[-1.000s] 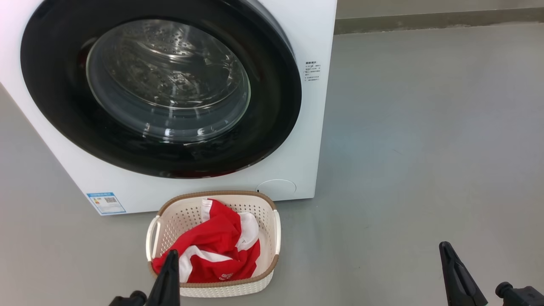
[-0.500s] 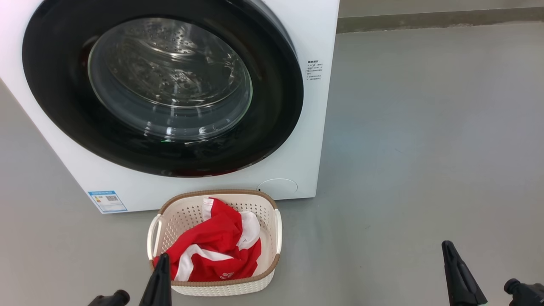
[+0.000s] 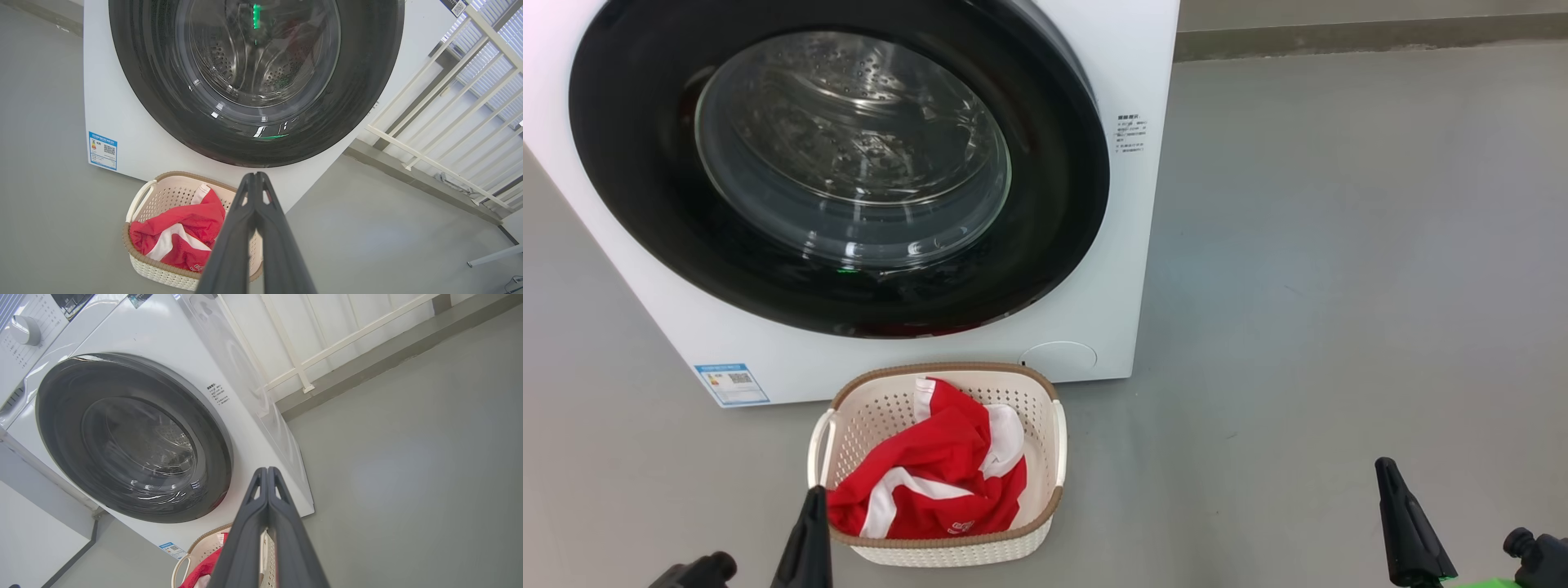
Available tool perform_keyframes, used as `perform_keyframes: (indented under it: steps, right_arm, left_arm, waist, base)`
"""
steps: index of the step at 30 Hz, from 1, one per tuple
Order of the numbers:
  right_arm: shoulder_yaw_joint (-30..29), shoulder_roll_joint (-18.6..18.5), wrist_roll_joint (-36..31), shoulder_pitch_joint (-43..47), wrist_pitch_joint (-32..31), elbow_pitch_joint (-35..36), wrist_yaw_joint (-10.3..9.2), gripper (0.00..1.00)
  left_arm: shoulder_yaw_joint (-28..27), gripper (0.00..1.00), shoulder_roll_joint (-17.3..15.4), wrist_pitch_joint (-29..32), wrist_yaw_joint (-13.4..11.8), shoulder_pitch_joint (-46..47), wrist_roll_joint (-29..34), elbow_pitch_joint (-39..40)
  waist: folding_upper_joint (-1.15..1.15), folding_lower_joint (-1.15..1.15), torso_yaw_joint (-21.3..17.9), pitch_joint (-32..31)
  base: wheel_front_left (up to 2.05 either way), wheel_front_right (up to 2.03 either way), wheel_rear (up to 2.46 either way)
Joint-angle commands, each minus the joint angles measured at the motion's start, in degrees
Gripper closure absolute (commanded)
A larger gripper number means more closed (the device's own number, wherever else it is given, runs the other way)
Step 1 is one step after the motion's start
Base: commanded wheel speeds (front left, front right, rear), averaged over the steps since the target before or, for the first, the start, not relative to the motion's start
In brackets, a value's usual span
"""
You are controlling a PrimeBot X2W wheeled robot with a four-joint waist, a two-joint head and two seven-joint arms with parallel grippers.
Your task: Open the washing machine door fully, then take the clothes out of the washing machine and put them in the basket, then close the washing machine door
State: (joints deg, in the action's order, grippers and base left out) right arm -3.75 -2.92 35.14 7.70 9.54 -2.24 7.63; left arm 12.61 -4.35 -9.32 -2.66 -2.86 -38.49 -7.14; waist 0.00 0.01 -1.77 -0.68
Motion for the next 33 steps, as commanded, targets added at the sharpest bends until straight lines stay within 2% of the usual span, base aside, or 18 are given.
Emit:
perform_keyframes:
  steps: [1, 33]
  right_arm:
    - [0.64, -0.85, 1.74, -2.45, -0.27, 1.02, -0.04, 1.00]
    - [0.60, -1.42, 23.89, -6.70, -5.27, -3.78, -0.08, 1.00]
  left_arm:
    - [-1.32, 1.00, -0.76, 0.27, 0.89, 2.74, -1.40, 0.96]
    - [-6.86, 1.00, -0.81, 5.19, 4.43, 5.02, -22.39, -1.92]
  waist:
    - [0.00, -0.01, 0.02, 0.01]
    - [0.00, -0.01, 0.69, 0.34]
  base:
    - [0.00, 0.00, 0.00]
    - [0.00, 0.00, 0.00]
